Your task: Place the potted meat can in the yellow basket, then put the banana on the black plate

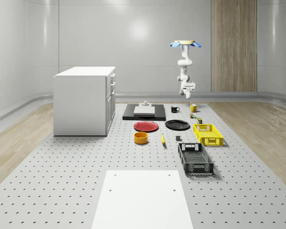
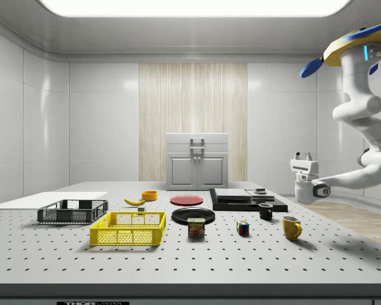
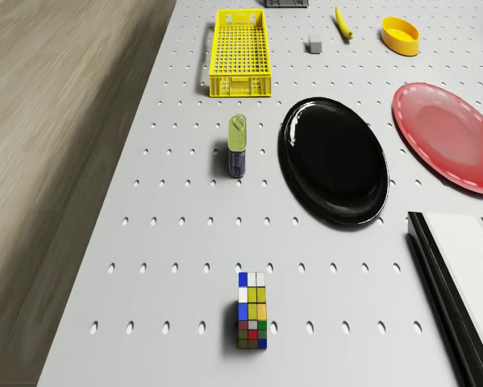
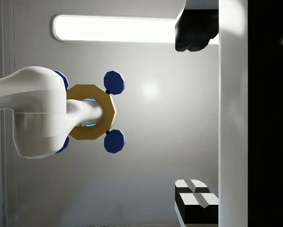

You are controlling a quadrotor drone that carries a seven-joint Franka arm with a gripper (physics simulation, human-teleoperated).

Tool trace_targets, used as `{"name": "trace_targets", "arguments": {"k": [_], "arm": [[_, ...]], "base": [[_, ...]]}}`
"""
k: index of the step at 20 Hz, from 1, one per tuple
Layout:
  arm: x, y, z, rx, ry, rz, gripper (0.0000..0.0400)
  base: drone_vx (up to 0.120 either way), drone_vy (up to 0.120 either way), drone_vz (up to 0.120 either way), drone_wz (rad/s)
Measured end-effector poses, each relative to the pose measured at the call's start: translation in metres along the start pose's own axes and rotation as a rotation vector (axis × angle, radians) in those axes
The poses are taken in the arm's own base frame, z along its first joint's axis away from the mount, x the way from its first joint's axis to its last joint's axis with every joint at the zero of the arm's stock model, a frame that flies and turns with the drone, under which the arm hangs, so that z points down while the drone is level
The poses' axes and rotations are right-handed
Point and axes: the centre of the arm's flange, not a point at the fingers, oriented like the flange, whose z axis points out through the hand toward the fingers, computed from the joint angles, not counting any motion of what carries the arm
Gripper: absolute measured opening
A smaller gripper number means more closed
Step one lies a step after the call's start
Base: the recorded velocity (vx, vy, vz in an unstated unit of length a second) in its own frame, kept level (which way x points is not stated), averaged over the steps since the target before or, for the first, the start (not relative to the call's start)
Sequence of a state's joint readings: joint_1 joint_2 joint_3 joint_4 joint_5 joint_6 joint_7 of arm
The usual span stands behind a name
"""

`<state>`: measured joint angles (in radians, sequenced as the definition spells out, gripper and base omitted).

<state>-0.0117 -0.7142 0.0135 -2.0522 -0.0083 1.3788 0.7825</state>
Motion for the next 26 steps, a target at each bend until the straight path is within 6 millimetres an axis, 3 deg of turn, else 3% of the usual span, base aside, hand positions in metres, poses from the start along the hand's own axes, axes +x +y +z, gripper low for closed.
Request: {"name": "trace_targets", "arguments": {"k": [14, 17, 22, 26], "arm": [[-0.012, -0.011, 0.001, -0.109, 0.124, -0.002, 0.0400], [-0.021, -0.019, 0.004, -0.192, 0.210, -0.004, 0.0400], [-0.045, -0.042, 0.022, -0.459, 0.480, -0.010, 0.0400], [-0.067, -0.064, 0.065, -0.844, 0.864, -0.018, 0.0400]], "base": [[0.120, 0.000, 0.000, 0.000], [0.120, 0.000, -0.107, 0.000], [0.120, 0.000, -0.088, 0.000], [0.120, 0.000, -0.120, 0.000]]}}
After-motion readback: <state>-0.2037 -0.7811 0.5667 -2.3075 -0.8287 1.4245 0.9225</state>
